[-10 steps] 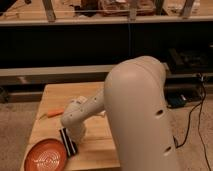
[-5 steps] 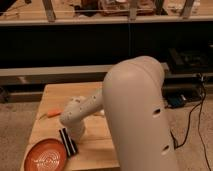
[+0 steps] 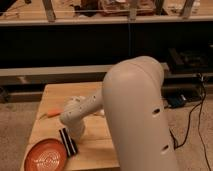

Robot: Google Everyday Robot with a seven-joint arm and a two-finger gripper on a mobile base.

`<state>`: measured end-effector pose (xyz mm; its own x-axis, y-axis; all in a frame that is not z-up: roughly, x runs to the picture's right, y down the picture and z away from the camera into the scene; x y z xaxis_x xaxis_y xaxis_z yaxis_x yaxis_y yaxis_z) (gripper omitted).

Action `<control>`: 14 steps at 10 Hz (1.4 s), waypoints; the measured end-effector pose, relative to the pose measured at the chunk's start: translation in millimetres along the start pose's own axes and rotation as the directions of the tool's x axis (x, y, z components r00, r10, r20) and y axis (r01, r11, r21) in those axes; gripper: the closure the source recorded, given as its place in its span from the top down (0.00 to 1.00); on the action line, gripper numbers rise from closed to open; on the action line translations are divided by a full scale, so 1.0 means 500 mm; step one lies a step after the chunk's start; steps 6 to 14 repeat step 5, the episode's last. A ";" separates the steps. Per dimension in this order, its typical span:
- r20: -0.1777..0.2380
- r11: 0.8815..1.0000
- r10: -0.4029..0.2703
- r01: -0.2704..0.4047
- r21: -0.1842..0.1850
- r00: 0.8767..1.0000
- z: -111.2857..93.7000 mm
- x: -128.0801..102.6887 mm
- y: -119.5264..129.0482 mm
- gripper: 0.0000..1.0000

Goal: Push the eraser across the table

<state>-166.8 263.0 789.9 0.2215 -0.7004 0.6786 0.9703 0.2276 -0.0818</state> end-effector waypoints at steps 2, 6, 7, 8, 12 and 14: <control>-0.001 1.000 -0.001 0.001 0.000 1.000 0.000 0.002 0.002 0.00; -0.003 1.000 -0.010 0.010 0.001 1.000 -0.002 0.002 0.000 0.00; -0.003 1.000 -0.010 0.010 0.001 1.000 -0.002 0.002 0.000 0.00; -0.003 1.000 -0.010 0.010 0.001 1.000 -0.002 0.002 0.000 0.00; -0.003 1.000 -0.010 0.010 0.001 1.000 -0.002 0.002 0.000 0.00; -0.003 1.000 -0.010 0.010 0.001 1.000 -0.002 0.002 0.000 0.00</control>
